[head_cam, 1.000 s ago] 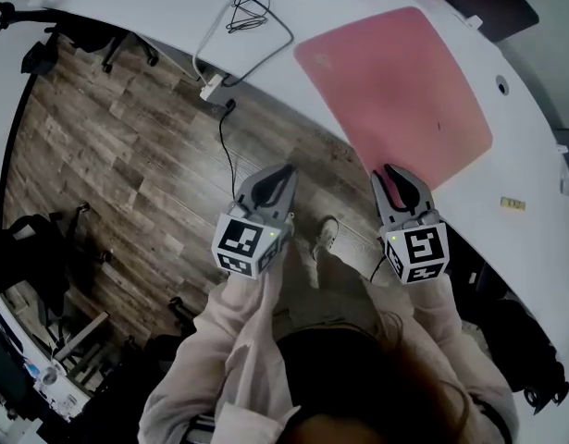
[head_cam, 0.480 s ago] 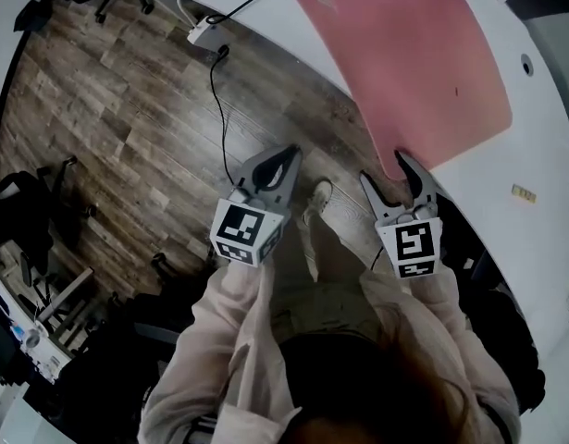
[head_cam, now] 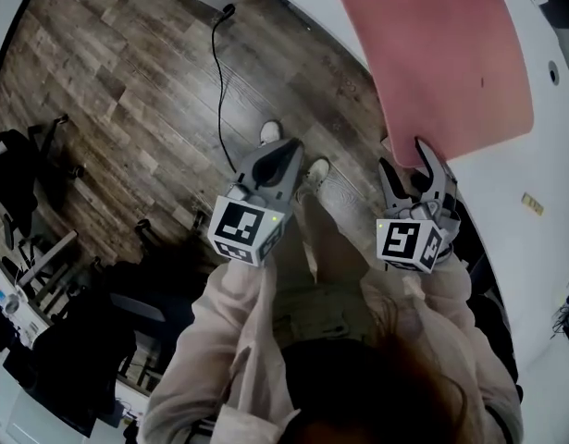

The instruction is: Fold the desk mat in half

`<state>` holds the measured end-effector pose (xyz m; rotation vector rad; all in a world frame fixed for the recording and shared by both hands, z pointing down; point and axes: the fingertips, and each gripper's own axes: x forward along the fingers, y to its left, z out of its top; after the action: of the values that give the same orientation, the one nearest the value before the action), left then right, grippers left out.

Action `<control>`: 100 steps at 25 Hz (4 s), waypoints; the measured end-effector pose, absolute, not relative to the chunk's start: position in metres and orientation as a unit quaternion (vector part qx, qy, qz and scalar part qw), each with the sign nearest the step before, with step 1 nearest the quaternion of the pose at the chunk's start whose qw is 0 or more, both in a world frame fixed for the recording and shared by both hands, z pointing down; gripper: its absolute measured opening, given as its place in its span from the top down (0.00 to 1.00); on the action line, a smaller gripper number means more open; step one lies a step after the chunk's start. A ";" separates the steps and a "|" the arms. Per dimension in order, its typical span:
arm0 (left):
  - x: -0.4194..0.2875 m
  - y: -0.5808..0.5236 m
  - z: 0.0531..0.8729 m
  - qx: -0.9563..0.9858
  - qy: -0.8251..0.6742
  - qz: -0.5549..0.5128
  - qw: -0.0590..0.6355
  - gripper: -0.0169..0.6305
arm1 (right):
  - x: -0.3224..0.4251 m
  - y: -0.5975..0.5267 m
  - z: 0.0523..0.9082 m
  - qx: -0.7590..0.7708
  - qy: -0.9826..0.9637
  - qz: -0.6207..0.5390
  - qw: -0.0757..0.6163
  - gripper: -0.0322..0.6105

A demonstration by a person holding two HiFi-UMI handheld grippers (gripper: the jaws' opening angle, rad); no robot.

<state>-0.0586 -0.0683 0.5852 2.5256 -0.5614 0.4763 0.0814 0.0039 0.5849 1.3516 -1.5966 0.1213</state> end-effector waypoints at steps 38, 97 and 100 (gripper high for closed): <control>-0.041 -0.070 0.518 0.945 -0.212 0.163 0.190 0.91 | 0.102 -0.007 0.520 0.571 -0.673 -0.008 0.470 0.90; 0.209 -0.191 0.475 0.968 0.009 0.185 0.168 0.91 | 0.410 -0.022 0.485 0.833 -0.405 0.190 0.325 0.90; 0.217 -0.194 0.479 0.967 0.014 0.189 0.168 0.91 | 0.435 -0.007 0.503 0.837 -0.377 0.210 0.336 0.90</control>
<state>0.2174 -0.1935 0.4790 2.7514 0.0408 0.5387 0.4347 -0.0074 0.5033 2.1824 -0.9834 0.5480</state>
